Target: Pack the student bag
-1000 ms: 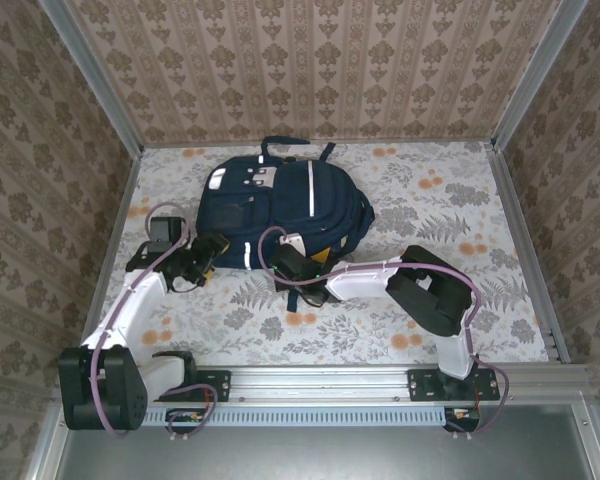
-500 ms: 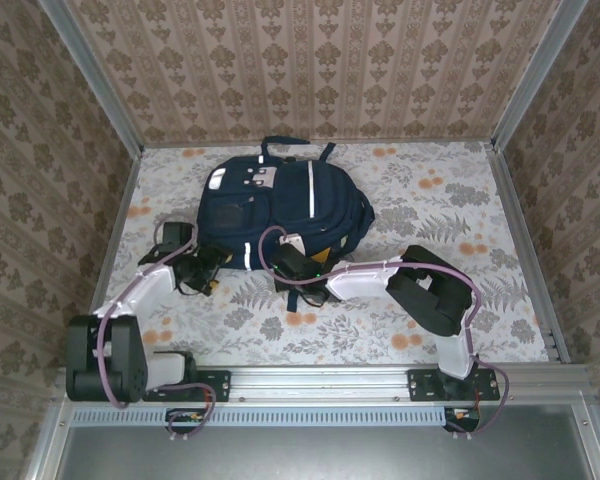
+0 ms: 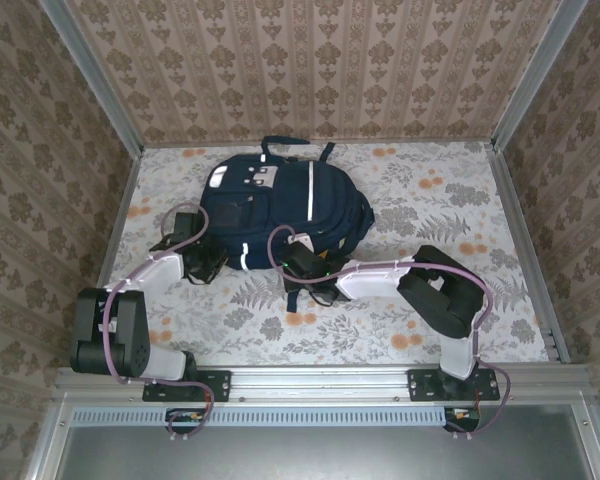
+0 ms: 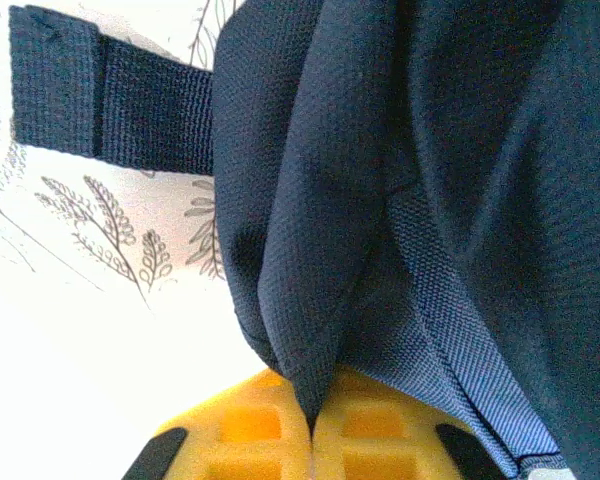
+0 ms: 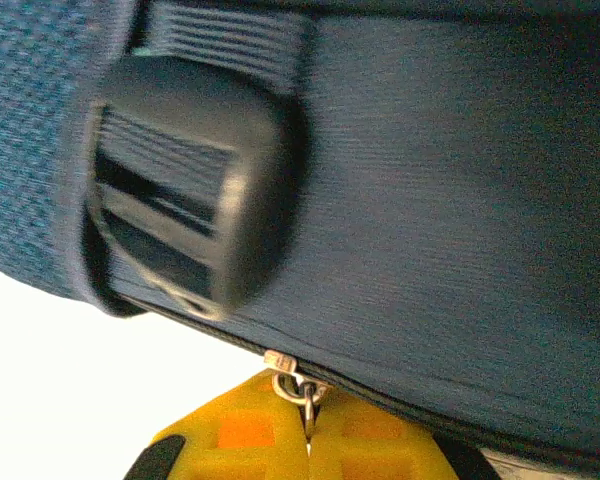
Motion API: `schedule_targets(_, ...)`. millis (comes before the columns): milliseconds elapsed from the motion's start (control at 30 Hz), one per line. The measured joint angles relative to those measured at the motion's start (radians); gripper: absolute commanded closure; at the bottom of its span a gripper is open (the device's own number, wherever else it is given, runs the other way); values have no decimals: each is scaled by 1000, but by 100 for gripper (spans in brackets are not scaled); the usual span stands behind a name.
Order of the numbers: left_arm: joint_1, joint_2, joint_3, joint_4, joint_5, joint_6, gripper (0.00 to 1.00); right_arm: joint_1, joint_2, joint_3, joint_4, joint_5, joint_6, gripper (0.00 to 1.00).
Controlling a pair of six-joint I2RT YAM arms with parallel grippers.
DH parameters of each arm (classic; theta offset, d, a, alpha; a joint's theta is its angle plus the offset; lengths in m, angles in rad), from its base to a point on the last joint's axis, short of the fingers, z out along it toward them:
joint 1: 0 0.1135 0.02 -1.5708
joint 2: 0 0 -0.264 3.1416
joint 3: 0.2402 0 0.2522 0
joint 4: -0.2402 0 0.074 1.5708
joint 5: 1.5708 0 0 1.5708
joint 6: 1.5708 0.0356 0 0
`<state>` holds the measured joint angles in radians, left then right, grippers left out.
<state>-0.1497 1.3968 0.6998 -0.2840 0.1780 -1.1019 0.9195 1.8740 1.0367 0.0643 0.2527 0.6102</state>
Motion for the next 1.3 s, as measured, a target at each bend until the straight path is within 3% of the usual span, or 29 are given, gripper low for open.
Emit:
schedule_targets(300, 10, 20, 25, -22, -18, -3, 100, -60, -138, -124, -23, -13, -66, 100)
schedule_targets(667, 33, 97, 117, -90, -32, -2, 99, -266, -336, -267, -83, -51, -111, 100)
schedule_targets(833, 20, 150, 189, -130, -56, 3, 96, -294, -353, -271, -103, -52, -135, 100)
schedule_targets(1033, 20, 406, 516, -246, -92, 108, 74, -219, -363, -271, -110, -78, -177, 100)
schedule_targets(1167, 41, 611, 830, -261, -4, 200, 56, -108, -357, -248, -113, -103, -193, 100)
schedule_targets(1300, 39, 546, 816, -256, 35, 225, 48, -32, -287, -149, -137, -150, -178, 100)
